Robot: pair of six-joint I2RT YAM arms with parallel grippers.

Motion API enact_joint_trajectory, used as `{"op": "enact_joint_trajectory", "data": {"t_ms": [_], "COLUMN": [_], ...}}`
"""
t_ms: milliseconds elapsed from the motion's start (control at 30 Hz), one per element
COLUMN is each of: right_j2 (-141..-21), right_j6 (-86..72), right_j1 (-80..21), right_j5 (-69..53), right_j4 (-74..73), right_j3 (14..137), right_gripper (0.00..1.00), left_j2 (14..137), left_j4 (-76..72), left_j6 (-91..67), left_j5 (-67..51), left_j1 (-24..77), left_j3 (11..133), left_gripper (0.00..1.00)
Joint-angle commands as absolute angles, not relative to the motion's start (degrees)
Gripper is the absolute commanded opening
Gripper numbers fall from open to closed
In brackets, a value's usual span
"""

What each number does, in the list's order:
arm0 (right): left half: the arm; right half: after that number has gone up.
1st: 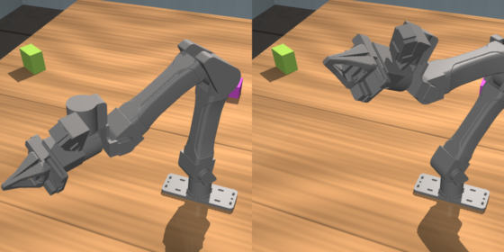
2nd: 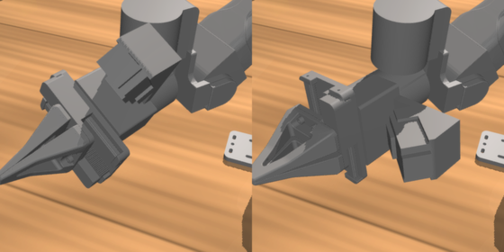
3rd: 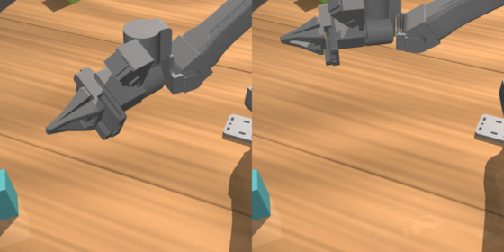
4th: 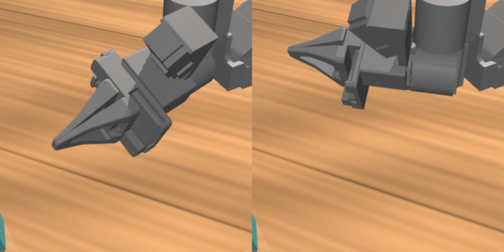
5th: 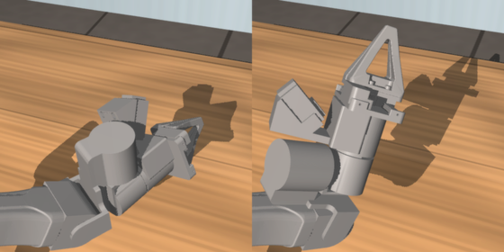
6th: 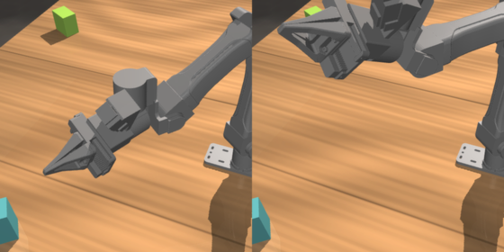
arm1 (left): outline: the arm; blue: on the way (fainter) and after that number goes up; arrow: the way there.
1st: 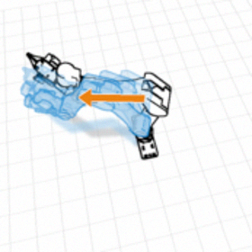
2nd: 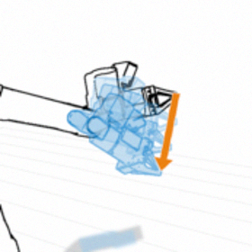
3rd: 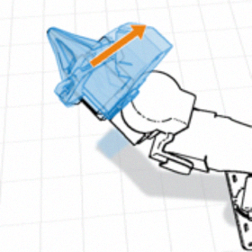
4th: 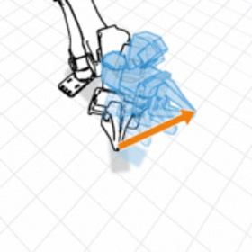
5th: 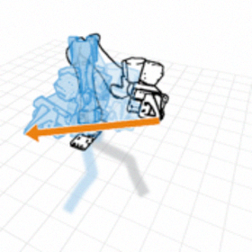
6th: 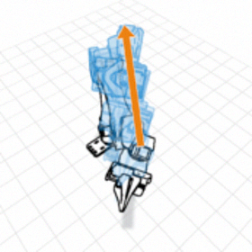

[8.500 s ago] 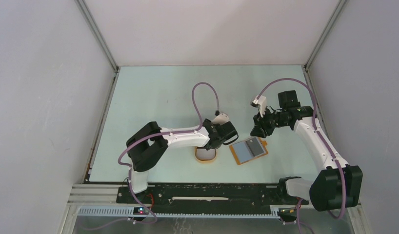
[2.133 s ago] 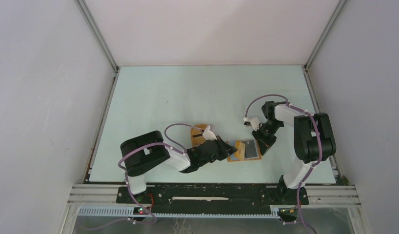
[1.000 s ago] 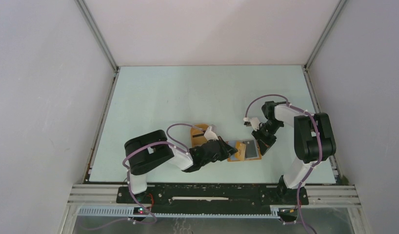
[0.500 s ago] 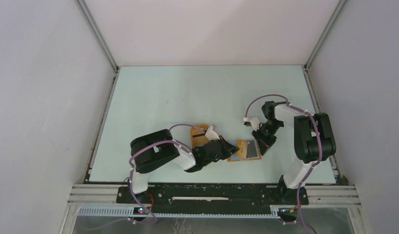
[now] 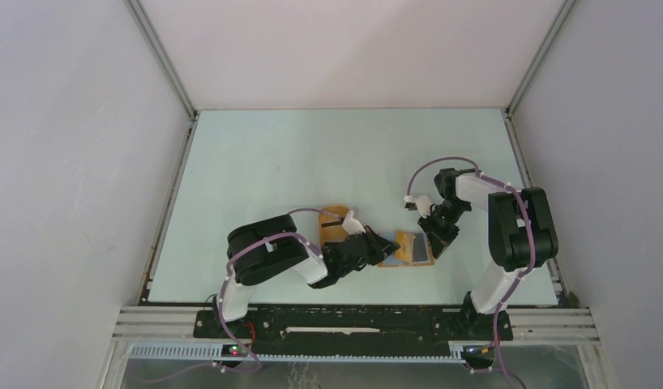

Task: Put the credit cards into the card holder
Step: Insert the credit card into the card holder.

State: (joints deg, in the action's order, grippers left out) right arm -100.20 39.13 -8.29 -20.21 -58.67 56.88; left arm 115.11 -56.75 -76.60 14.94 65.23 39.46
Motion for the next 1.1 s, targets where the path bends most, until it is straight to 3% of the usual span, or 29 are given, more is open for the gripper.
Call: {"op": "enact_joint_trajectory", "data": {"t_ms": [0, 1067], "right_j2": [-100.1, -99.33], "right_j6": [39.9, 40.1], "right_j1": [-8.79, -9.73], "right_j5": [-20.98, -21.18], "right_j4": [-59.32, -59.34], "right_j3": [56.87, 56.87], "right_gripper": [0.09, 0.09], "left_j2": [115.72, 116.29], "left_j4": [-57.41, -47.55], "left_j6": [-77.59, -85.78], "left_j5": [17.07, 27.15], "left_j1": [65.83, 69.85], "left_j3": [39.47, 43.85], "left_gripper": [0.0, 0.0]}}
